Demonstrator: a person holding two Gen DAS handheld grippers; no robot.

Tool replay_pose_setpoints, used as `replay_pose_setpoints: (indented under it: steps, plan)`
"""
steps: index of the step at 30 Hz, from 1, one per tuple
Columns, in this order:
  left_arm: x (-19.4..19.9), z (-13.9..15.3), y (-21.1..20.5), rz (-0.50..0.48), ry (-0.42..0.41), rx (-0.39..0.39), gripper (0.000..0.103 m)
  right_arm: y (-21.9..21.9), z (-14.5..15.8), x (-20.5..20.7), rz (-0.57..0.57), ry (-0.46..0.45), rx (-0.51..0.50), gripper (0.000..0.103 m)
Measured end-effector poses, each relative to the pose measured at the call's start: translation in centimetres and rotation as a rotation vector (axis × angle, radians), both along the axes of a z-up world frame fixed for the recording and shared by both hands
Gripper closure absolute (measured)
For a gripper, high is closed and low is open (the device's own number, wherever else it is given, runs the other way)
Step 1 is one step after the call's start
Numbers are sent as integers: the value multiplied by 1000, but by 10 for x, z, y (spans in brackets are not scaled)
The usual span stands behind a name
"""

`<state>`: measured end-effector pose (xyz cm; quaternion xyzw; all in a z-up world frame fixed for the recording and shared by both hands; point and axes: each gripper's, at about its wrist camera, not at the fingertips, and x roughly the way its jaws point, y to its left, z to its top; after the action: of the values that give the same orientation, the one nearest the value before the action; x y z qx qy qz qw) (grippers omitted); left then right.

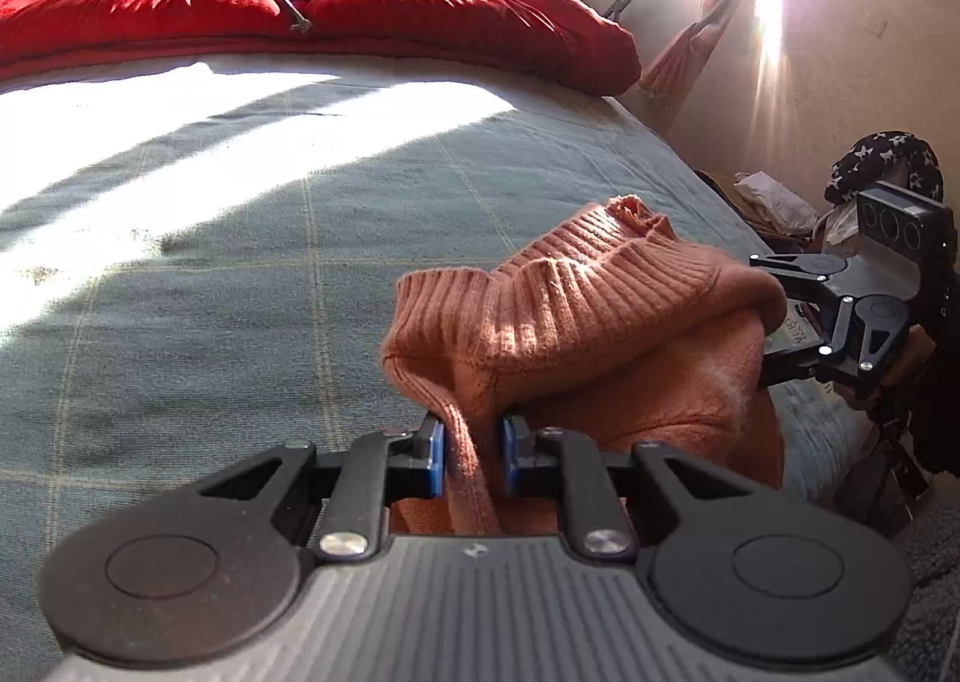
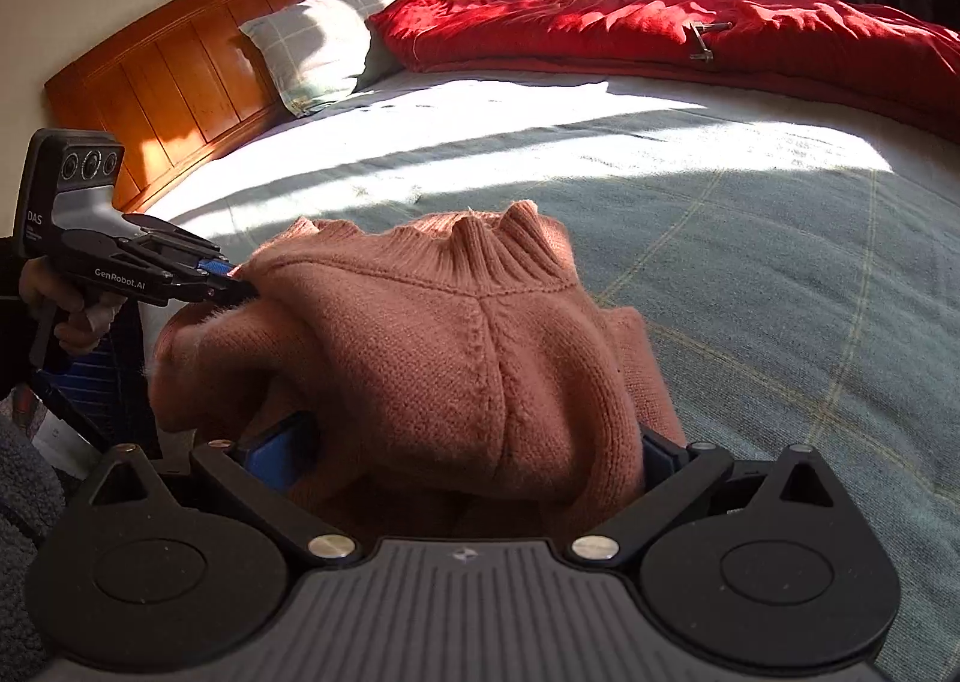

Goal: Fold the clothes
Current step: 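Lift the sweater by the collar with both grippers, spreading it apart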

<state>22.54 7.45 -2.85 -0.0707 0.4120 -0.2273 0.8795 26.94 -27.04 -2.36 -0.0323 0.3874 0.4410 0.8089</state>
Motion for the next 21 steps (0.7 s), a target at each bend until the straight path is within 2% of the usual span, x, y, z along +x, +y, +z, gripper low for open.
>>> replay_pose_setpoints:
  steps: [3, 6, 10, 11, 16, 19, 21]
  plan:
    - [0, 0, 1, 10, 4, 8, 86, -7, 8, 7, 4, 42, -3, 0]
    - [-1, -2, 1, 25, 10, 9, 86, -26, 19, 14, -18, 20, 27, 0]
    - [-1, -2, -1, 36, 10, 12, 86, -40, 9, 29, -27, 163, 126, 0]
    - [-1, -2, -1, 38, 12, 16, 86, -38, 10, 27, -11, 172, 145, 0]
    - [0, -5, 0, 54, 28, 29, 86, -26, 44, 10, 97, 87, 239, 0]
    - [0, -3, 2, 58, 18, 31, 86, -19, 54, 10, 108, 44, 202, 0]
    - [0, -1, 3, 59, 7, 33, 86, -15, 56, 12, 98, 22, 158, 10]
